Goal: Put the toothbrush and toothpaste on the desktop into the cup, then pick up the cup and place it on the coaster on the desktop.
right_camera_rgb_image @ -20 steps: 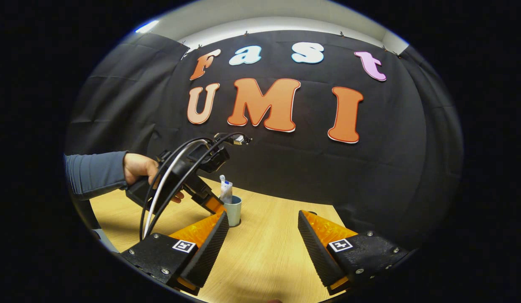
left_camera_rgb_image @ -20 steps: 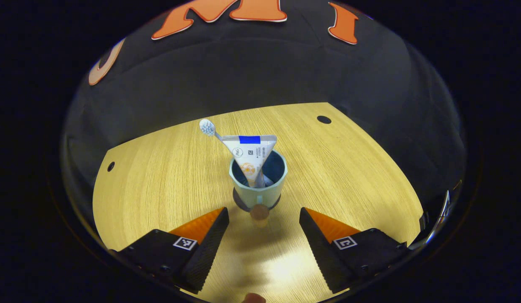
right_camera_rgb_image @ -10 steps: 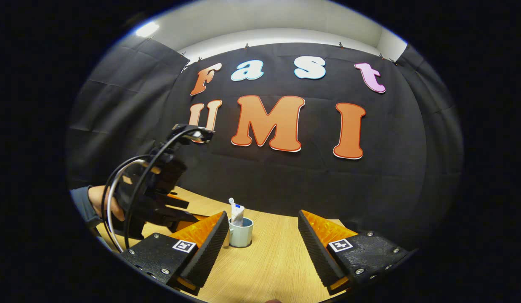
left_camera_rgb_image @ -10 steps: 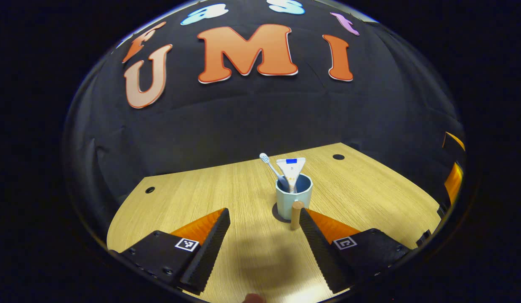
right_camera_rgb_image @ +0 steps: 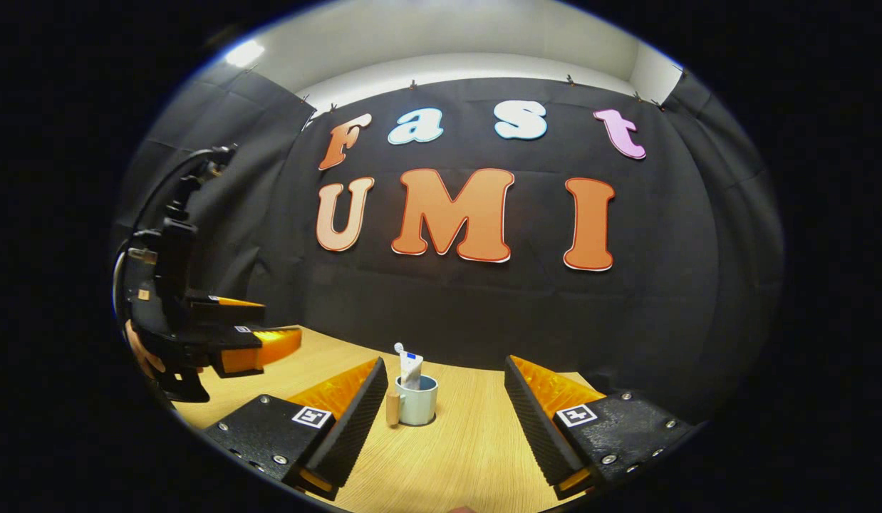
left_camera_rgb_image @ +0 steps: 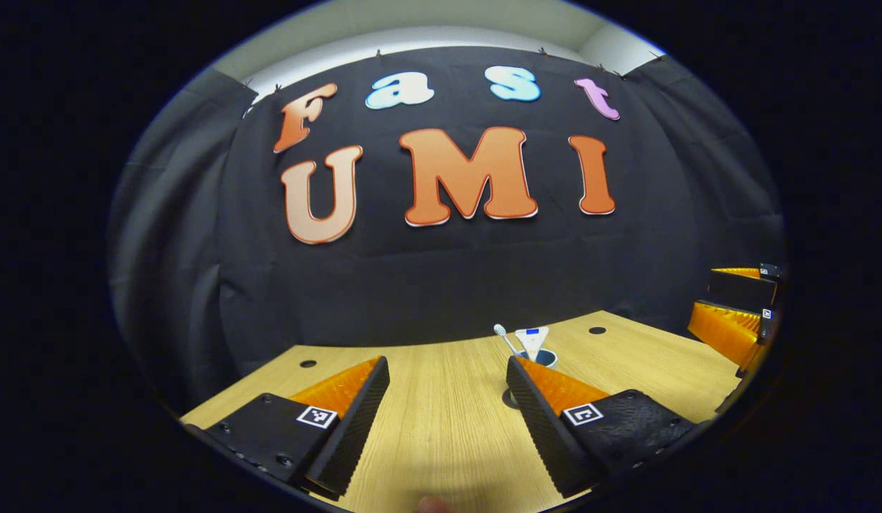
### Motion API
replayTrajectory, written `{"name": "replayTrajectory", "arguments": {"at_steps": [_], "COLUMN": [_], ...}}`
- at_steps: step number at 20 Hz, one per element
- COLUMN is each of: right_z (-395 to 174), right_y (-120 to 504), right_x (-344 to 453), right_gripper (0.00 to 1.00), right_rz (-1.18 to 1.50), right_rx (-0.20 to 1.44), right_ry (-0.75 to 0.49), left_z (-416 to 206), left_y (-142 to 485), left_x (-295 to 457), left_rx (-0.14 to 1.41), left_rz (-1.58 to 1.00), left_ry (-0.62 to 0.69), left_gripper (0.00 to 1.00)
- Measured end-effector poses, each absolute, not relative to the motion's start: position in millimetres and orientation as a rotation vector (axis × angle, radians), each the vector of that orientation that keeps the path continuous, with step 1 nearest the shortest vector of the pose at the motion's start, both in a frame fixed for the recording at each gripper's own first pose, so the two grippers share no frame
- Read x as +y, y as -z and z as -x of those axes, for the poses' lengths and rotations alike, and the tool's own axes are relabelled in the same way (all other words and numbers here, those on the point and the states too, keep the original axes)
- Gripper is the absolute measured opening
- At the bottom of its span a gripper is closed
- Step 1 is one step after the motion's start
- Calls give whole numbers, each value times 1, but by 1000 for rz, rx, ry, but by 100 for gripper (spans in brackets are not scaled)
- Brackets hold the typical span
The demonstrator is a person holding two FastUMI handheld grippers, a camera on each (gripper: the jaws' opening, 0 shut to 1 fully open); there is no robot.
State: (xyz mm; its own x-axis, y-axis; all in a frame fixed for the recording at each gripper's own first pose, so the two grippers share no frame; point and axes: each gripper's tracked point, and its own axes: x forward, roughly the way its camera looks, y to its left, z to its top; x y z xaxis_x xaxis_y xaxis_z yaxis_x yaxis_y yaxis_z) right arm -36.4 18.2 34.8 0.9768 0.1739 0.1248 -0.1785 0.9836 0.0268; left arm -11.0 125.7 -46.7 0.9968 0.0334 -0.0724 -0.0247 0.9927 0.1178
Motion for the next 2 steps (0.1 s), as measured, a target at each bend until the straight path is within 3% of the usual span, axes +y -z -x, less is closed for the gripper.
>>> {"name": "replayTrajectory", "arguments": {"at_steps": [2], "right_z": [40], "right_y": [-35], "right_x": [16], "right_gripper": [99], "right_rz": [-19], "right_rx": [-133], "right_ry": [-158], "left_z": [26], "left_y": [33], "left_x": [129], "left_rx": [11], "left_rz": [-124], "left_ry": [-46], "left_gripper": [100]}}
